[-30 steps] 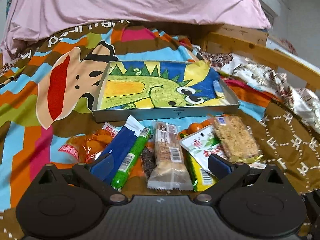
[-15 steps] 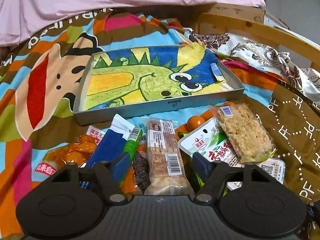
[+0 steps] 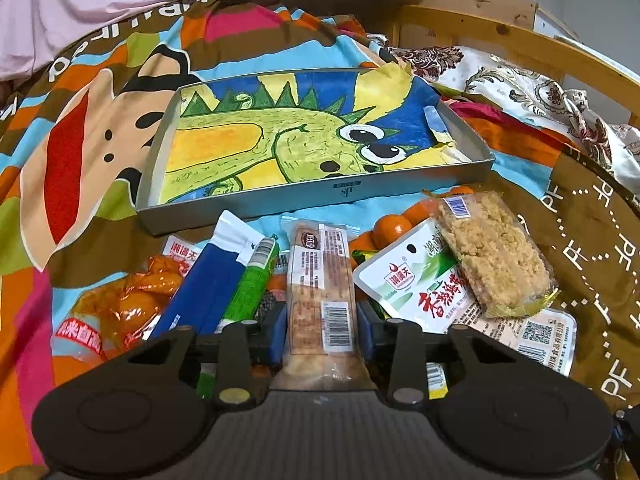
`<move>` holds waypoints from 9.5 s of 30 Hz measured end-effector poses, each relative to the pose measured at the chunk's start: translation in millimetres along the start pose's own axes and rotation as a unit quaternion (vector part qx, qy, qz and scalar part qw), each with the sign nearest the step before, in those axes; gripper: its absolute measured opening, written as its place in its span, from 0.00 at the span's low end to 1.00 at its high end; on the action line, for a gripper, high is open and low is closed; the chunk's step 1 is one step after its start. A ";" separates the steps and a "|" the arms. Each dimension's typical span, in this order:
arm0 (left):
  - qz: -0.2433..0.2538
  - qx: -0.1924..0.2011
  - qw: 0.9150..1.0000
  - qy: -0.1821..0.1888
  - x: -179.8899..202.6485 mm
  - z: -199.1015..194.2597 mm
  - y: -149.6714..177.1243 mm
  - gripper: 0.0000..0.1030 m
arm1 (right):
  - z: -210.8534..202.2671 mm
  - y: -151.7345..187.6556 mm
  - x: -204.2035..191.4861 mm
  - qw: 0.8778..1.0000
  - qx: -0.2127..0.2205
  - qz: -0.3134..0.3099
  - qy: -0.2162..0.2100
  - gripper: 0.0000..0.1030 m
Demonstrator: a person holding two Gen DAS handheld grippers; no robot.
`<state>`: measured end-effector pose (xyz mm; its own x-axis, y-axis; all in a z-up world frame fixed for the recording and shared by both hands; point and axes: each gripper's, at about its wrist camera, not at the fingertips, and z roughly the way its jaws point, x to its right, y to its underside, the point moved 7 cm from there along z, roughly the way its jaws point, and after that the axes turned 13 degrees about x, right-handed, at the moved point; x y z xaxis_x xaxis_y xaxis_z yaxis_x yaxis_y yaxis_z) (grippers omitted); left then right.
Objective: Organize snacks
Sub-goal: 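Close the left gripper on the biscuit bar while the right gripper grasps the gold pouch, then lift the biscuit bar with the left gripper while the right gripper lifts the gold pouch, then lower both held snacks into the dinosaur tray and open both grippers, then withdraw both grippers from the tray back over the remaining snacks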
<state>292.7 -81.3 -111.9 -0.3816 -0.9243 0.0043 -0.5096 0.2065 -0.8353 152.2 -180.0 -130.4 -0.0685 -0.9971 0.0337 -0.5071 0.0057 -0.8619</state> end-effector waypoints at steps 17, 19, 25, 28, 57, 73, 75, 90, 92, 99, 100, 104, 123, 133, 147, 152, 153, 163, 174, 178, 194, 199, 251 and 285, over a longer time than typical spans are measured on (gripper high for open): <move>-0.012 -0.011 1.000 0.007 1.0 -32.9 14.2 0.38 | -7.8 1.4 -3.2 1.000 -0.008 0.013 -0.011 0.70; -0.013 -0.015 1.000 0.008 1.5 -29.0 14.8 0.38 | -4.6 3.7 -4.8 1.000 -0.014 0.011 -0.013 0.70; -0.006 -0.015 1.000 0.003 3.3 -27.3 18.9 0.38 | -3.8 4.4 -6.1 1.000 -0.014 0.009 -0.015 0.56; -0.009 -0.016 1.000 -0.004 3.9 -32.0 18.8 0.38 | -5.7 3.3 -7.1 1.000 -0.009 0.007 -0.019 0.51; -0.141 0.019 0.987 -0.080 -11.0 -121.9 51.3 0.38 | -36.1 -8.4 0.7 0.991 0.002 0.084 -0.100 0.30; -0.198 0.035 0.976 -0.088 0.2 -152.0 63.0 0.37 | -67.1 -24.2 15.2 0.981 0.048 0.131 -0.134 0.30; -0.198 0.040 0.976 -0.087 2.5 -153.6 59.2 0.37 | -69.1 -27.4 16.9 0.980 0.057 0.132 -0.135 0.30; -0.211 0.092 0.969 -0.092 9.4 -128.4 -4.1 0.38 | -40.9 -101.2 51.0 0.976 0.129 0.112 -0.133 0.15; -0.207 0.098 0.969 -0.091 9.1 -117.0 -16.0 0.38 | -26.1 -99.4 56.7 0.978 0.113 0.119 -0.133 0.15; -0.206 0.092 0.969 -0.096 4.7 -91.3 -13.2 0.38 | -5.1 -62.2 75.2 0.978 0.022 0.173 -0.110 0.40; -0.211 0.090 0.968 -0.097 3.4 -90.1 -9.7 0.38 | -8.0 -55.7 75.0 0.980 0.016 0.168 -0.109 0.51; -0.218 0.088 0.967 -0.097 1.7 -88.1 2.1 0.38 | -12.5 -38.2 64.0 0.985 -0.005 0.138 -0.107 0.64; -0.238 0.087 0.964 -0.080 -0.2 -97.4 11.5 0.38 | 22.3 -31.5 45.5 0.993 -0.020 0.070 -0.093 0.48; -0.241 0.090 0.963 -0.081 5.3 -106.7 10.5 0.38 | 25.1 -27.7 55.4 0.991 -0.026 0.097 -0.083 0.45; -0.222 0.110 0.966 -0.073 15.0 -96.7 -9.9 0.38 | -0.5 -89.9 63.9 0.985 0.071 0.108 -0.117 0.44; -0.207 0.126 0.967 -0.072 17.8 -83.0 -35.3 0.38 | 22.4 -139.0 72.9 0.980 0.129 0.081 -0.127 0.44; -0.202 0.131 0.968 -0.071 17.7 -79.1 -41.9 0.37 | 29.3 -148.0 76.0 0.978 0.141 0.080 -0.128 0.44; -0.183 0.159 0.968 -0.065 11.9 -9.1 -112.7 0.38 | 121.2 -203.6 108.9 0.962 0.212 0.120 -0.122 0.44; -0.188 0.133 0.971 -0.066 -6.2 102.3 -133.2 0.38 | 216.4 -207.0 131.3 0.959 0.172 0.189 -0.123 0.45; -0.180 0.117 0.973 -0.080 -11.0 130.4 -128.2 0.38 | 235.6 -195.9 126.3 0.964 0.150 0.182 -0.119 0.45; -0.198 0.080 0.973 -0.091 -18.0 157.2 -104.9 0.40 | 255.5 -181.1 108.2 0.980 0.098 0.133 -0.114 0.51; -0.226 0.094 0.966 -0.086 -21.8 148.1 -106.5 0.57 | 249.7 -183.5 107.9 0.980 0.103 0.126 -0.114 0.59; -0.121 0.255 0.948 -0.150 14.0 -187.0 -20.1 1.00 | -89.3 -101.5 93.7 0.966 0.250 0.039 -0.052 0.99; -0.107 0.156 0.969 -0.158 3.9 -168.3 48.1 1.00 | -60.8 -64.0 63.6 0.990 0.121 -0.011 -0.076 0.99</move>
<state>136.9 -20.9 -59.5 -0.0118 -0.9976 0.0681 -0.2748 -0.0622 -0.9595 128.1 -239.2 -42.3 0.0788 -0.9969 -0.0072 -0.2856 -0.0157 -0.9582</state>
